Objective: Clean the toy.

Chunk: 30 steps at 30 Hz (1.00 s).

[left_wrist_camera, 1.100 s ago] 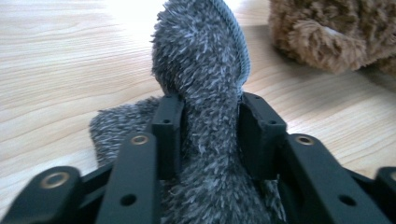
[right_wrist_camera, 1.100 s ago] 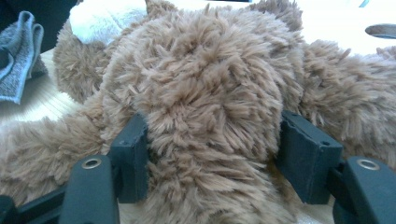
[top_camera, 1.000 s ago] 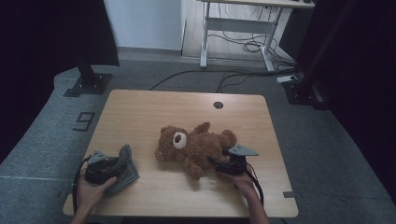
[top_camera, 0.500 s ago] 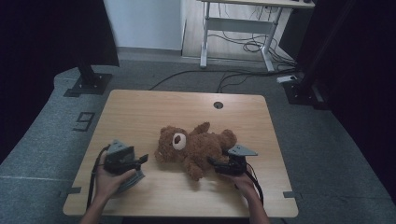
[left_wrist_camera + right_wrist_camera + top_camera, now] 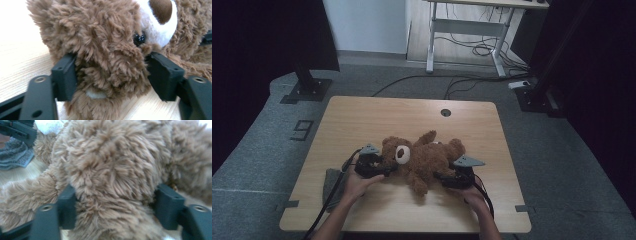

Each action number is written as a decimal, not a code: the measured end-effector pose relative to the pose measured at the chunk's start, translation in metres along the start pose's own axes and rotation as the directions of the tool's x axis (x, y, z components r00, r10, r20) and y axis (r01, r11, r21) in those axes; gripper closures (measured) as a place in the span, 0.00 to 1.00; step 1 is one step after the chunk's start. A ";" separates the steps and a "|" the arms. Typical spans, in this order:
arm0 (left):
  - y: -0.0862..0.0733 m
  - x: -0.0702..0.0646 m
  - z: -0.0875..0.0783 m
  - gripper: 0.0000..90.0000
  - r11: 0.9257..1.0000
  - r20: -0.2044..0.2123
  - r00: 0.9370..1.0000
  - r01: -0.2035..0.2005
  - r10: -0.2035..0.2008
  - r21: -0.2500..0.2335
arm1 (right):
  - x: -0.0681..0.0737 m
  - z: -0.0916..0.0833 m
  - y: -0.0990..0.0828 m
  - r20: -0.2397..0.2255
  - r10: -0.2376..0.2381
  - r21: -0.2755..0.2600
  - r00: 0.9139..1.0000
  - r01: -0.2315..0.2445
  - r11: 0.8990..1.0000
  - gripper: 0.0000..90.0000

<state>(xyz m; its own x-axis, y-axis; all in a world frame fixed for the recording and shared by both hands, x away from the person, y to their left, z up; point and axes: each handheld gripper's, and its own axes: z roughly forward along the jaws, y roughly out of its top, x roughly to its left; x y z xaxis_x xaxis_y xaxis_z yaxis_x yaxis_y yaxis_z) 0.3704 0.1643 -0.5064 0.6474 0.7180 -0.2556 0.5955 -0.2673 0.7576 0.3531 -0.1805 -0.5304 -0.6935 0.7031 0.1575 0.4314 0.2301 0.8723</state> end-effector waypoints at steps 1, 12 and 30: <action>-0.001 -0.001 0.001 0.37 1.000 -0.003 1.000 -0.007 0.007 -0.001 | 0.002 0.000 0.001 0.005 -0.009 -0.005 1.000 0.009 1.000 0.45; 0.007 0.006 -0.007 0.48 0.995 -0.054 0.998 0.010 -0.016 -0.101 | 0.007 0.013 0.026 0.049 -0.108 -0.097 0.993 0.113 0.989 0.63; 0.023 0.009 -0.030 0.37 0.986 -0.167 0.986 -0.042 0.015 -0.160 | -0.013 0.008 0.037 0.135 -0.045 -0.141 0.990 0.064 0.988 0.28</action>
<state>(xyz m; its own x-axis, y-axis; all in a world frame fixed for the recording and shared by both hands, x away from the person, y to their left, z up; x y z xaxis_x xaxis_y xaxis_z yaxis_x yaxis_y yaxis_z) 0.3755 0.1840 -0.4733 0.5676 0.8113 -0.1398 0.4837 -0.1912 0.8541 0.3828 -0.1756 -0.5045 -0.6281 0.7763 0.0544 0.3006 0.1775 0.9371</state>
